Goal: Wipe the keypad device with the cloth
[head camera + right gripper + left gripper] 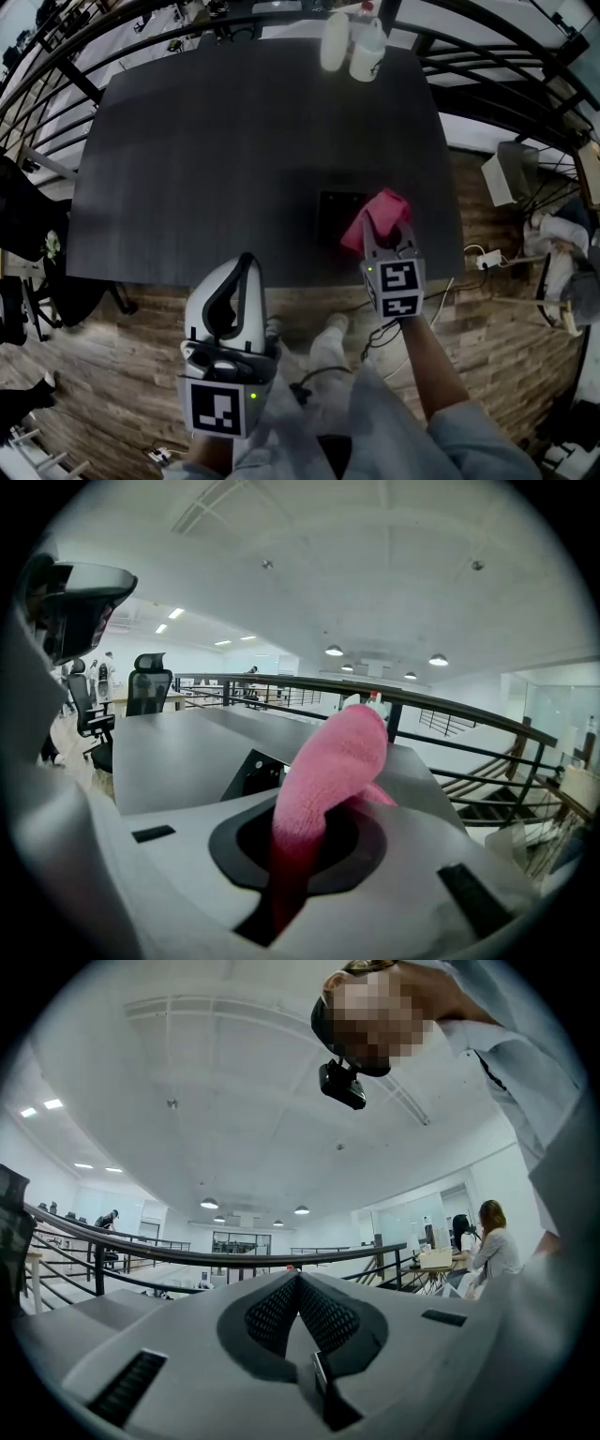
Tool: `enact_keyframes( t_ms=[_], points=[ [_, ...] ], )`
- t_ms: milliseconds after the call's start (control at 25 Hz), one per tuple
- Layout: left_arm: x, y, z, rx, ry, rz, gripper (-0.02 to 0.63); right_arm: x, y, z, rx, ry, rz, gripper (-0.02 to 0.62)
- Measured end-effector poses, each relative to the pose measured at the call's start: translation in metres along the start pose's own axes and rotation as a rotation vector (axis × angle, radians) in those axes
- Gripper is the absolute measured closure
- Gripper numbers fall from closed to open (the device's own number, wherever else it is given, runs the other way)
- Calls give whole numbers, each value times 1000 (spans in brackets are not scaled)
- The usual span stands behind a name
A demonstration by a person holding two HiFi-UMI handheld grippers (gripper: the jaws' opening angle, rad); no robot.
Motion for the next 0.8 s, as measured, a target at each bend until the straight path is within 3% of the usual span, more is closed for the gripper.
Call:
enact_keyframes(
  t_ms=[200,480,800],
  points=[
    [-2,-2,-1,0,2,0,598,-20,11,11,11,-110,52,568],
    [-6,-6,0,5,-5,14,598,-43,25,18,17,-143,95,568],
    [-6,-7,0,2,-3,16,598,-72,29,14,9,-272,178,568]
  ],
)
Point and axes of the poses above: the fingertips, and each gripper's own axes: y forward along the fingers, x to its right, z out of its top, the point moved 6 cm from there along -y, backward along the fingers, and after that the axes turned 1 degree about y, right-handed, at the moved point
